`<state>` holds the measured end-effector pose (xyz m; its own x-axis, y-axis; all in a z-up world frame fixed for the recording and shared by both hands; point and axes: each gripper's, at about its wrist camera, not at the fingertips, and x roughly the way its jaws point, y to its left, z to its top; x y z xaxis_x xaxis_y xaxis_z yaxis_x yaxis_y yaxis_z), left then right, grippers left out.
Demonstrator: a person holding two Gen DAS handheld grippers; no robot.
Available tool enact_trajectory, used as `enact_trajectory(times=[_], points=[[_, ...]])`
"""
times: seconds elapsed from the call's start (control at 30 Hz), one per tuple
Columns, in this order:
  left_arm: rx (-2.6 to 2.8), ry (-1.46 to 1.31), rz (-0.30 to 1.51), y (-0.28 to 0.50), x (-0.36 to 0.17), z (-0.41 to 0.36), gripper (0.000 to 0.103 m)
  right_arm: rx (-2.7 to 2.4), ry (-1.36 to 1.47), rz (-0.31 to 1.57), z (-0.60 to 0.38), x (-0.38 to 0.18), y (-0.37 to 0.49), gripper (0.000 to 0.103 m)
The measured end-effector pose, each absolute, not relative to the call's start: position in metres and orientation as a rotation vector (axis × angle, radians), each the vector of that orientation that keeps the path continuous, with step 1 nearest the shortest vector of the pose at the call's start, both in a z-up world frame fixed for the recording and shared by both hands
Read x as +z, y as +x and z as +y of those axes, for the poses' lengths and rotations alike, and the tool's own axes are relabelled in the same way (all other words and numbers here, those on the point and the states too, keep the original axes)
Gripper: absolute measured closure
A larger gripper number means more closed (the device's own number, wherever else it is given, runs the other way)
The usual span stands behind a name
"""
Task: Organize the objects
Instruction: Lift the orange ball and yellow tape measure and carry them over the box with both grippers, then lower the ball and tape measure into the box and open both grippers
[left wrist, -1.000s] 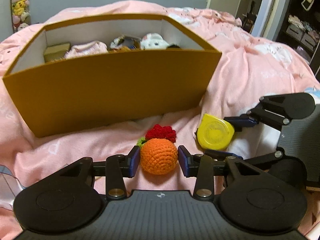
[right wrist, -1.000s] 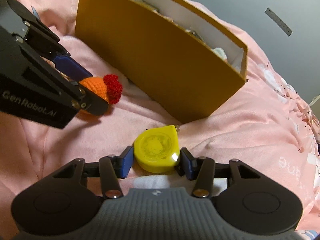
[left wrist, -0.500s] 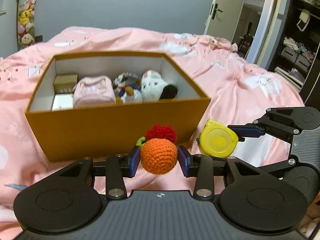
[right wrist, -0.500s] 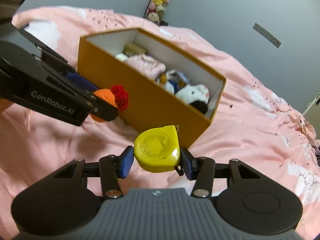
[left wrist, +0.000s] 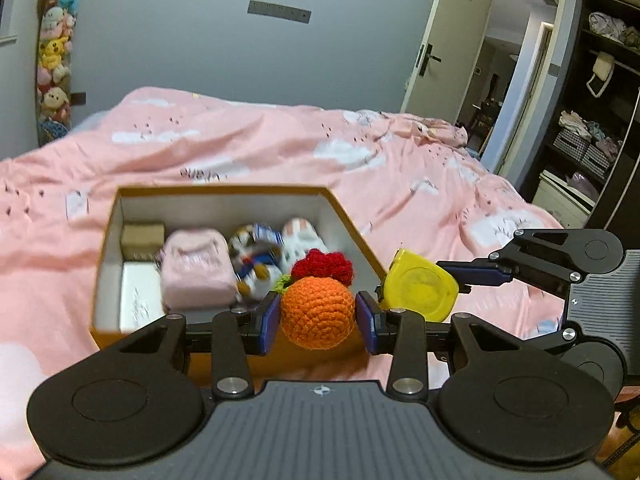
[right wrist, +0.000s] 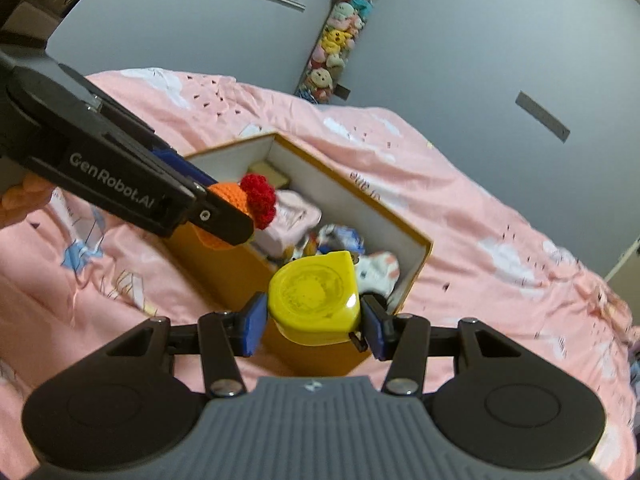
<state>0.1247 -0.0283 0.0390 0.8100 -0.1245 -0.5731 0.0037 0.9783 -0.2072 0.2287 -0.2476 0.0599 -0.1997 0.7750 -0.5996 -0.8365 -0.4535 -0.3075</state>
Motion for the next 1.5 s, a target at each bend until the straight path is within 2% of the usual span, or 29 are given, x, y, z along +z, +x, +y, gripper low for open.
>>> enact_trajectory(times=[0.27,0.5,1.0,1.3,1.5], points=[[-0.104,-0.174,0.633,0.158,0.059,-0.010,0.057,1.912,-0.957,0.070,-0.199,0.076,0.223,0.051],[-0.133,-0.197,0.694,0.196,0.047,0.008,0.057,1.913,-1.184,0.112,-0.146,0.061,0.223,0.051],[-0.249,-0.319,0.930,0.253,-0.014,0.021,0.057,1.950,-1.599,0.533,-0.044,-0.008,0.218,0.051],[-0.262,-0.333,1.021,0.270,-0.034,0.027,0.057,1.939,-1.729,0.598,-0.024,-0.026,0.208,0.050],[-0.259,-0.352,1.049,0.278,-0.039,0.027,0.057,1.912,-1.747,0.532,-0.031,-0.024,0.208,0.050]])
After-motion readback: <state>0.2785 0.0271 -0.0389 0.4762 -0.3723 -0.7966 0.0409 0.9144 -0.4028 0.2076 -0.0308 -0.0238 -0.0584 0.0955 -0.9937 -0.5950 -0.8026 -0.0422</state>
